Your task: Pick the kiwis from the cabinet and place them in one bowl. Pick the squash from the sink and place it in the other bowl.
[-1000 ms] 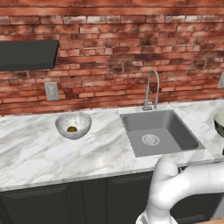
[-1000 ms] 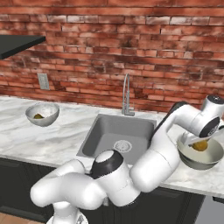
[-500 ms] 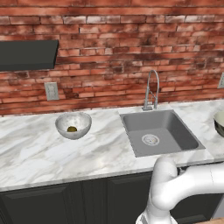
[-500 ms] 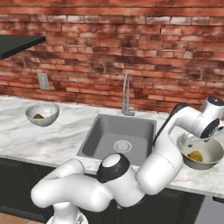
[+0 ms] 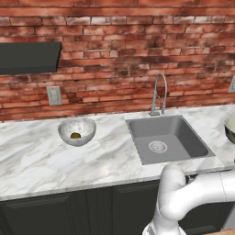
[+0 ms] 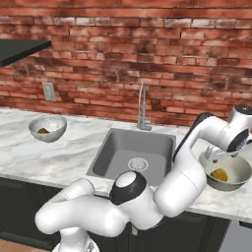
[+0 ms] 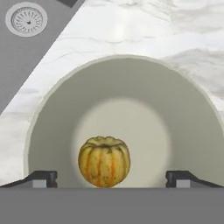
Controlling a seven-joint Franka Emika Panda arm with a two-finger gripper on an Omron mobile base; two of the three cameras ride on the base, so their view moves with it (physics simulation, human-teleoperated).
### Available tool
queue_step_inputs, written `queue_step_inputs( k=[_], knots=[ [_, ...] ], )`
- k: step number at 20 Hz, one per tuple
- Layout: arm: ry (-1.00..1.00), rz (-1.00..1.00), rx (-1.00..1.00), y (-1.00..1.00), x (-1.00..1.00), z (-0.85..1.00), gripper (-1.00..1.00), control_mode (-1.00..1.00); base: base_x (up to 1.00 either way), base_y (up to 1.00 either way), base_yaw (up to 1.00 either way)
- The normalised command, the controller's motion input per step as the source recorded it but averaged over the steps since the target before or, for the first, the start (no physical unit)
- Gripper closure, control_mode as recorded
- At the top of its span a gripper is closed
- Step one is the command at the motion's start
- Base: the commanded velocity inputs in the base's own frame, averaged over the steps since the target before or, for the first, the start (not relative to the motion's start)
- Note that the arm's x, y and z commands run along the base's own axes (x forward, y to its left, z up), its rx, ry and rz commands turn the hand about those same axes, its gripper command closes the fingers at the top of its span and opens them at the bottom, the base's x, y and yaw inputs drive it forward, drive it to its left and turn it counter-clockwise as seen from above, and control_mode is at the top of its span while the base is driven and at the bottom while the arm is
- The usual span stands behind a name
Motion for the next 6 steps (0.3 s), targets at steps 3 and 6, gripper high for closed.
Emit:
queue_step_inputs(
  k=[3, 6],
  knots=[
    [0.01, -0.05, 0.01, 0.11, -0.28, 0.76, -1.00, -1.00, 0.00, 0.00, 0.00],
    [-0.05, -0.09, 0.01, 0.39, -0.69, 0.30, -1.00, -1.00, 0.00, 0.00, 0.00]
  ],
)
